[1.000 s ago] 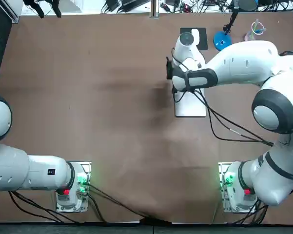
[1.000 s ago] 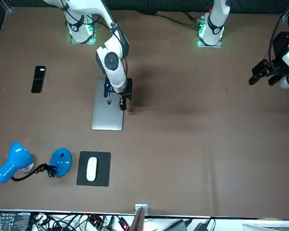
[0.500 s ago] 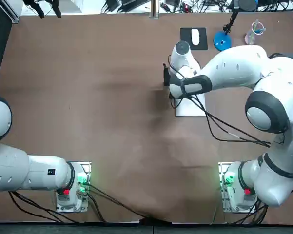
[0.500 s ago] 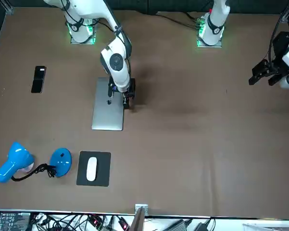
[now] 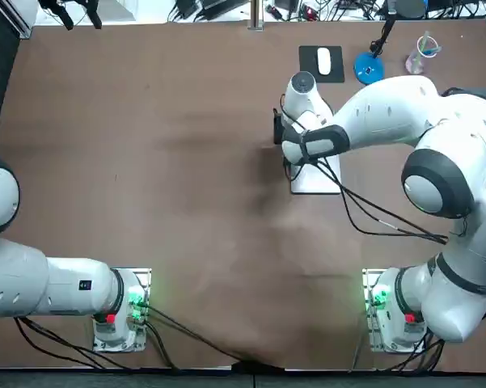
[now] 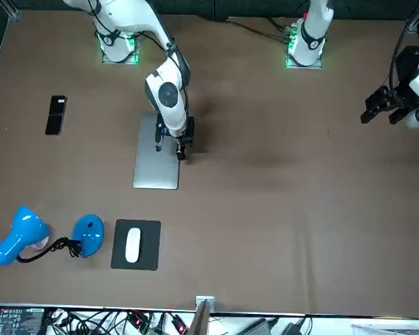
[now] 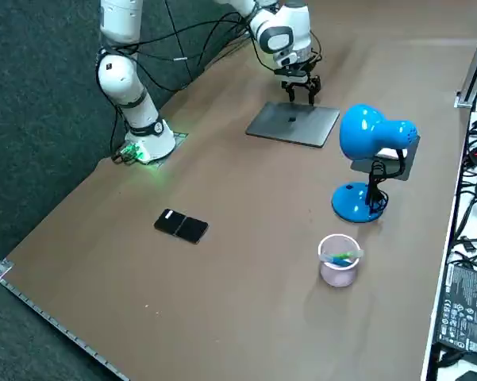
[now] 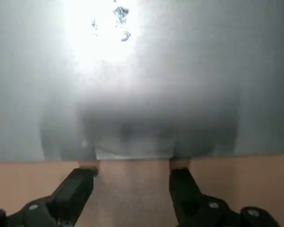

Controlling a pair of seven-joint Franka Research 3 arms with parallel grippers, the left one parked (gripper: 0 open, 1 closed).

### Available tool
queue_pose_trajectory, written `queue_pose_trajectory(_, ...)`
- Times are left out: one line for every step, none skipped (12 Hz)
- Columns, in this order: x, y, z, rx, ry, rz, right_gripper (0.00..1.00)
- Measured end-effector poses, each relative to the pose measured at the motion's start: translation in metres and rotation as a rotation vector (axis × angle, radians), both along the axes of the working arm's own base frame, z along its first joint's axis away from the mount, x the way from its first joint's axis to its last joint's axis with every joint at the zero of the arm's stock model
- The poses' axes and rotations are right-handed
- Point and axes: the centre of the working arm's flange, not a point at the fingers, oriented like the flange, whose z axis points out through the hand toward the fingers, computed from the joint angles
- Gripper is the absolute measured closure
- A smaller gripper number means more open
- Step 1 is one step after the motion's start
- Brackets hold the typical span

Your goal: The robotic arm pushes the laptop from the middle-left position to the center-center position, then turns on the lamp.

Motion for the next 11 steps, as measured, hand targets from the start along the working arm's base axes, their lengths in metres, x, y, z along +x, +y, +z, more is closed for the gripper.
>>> queue_pose_trajectory(0.002, -0.005, -0.003, -0.007, 0.001, -0.007, 0.01)
queue_pose_trajectory(0.002, -0.007, -0.004, -0.011, 0.003, -0.009, 0.01)
queue_pose_trajectory(0.001, -0.009, -0.006, -0.016, 0.004, -0.007, 0.01)
queue_pose_trajectory(0.001, -0.009, -0.007, -0.018, 0.002, -0.003, 0.01)
queue_pose_trajectory(0.001, -0.009, -0.007, -0.018, 0.001, -0.003, 0.01)
queue_pose_trajectory(0.001, -0.010, -0.007, -0.019, 0.001, -0.003, 0.01)
queue_pose_trajectory(0.001, -0.012, -0.008, -0.021, 0.002, -0.005, 0.01)
queue_pose_trajectory(0.002, -0.014, -0.008, -0.024, 0.002, -0.008, 0.01)
queue_pose_trajectory(0.003, -0.017, -0.008, -0.027, 0.000, -0.012, 0.01)
queue_pose_trajectory(0.005, -0.020, -0.008, -0.030, 0.000, -0.017, 0.01)
queue_pose_trajectory(0.005, -0.024, -0.009, -0.034, 0.000, -0.017, 0.01)
